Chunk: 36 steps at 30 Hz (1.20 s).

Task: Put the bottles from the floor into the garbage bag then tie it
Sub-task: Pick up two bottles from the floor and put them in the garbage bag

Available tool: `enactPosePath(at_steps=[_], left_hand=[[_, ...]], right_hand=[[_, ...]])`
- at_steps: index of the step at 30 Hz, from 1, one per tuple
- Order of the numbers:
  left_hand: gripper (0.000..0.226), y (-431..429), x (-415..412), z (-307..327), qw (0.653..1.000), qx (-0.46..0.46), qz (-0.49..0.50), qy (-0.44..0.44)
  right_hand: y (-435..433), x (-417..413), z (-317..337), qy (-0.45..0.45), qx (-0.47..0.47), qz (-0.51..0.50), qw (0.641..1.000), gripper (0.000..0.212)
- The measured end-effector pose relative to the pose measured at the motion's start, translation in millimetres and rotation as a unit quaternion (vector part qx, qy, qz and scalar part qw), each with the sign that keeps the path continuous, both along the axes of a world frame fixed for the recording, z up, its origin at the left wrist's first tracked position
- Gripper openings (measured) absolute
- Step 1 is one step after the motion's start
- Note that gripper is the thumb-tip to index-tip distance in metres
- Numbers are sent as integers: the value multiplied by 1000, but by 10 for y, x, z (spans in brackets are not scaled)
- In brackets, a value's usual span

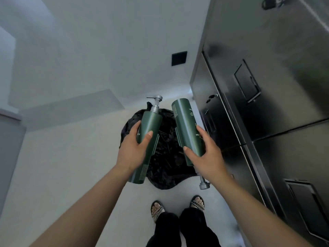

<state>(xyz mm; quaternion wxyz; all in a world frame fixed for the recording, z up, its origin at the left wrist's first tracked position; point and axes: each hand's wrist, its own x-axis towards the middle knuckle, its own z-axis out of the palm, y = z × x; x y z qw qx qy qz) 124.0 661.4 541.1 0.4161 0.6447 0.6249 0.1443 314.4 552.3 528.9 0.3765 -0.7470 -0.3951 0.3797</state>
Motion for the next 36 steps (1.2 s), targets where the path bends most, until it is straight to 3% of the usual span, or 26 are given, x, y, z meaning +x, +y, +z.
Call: enactPosePath(at_steps=[10,21,28,36], left_hand=[[59,146,16,-2400,999,-2,41,27],[66,312,121,-4842,999,-4,16,40],[66,346,174,-5626,999,0,15,45],[67,198,164,-5868,996,-42,33,66]], right_hand=[[302,200,-2418,-18,-2,44,999,77],[589,246,-4855,-48,6,125,991,75],[644,220,-5647,-82,7,148,986,75],[596,191,-5831,-98,0,158,983,77]])
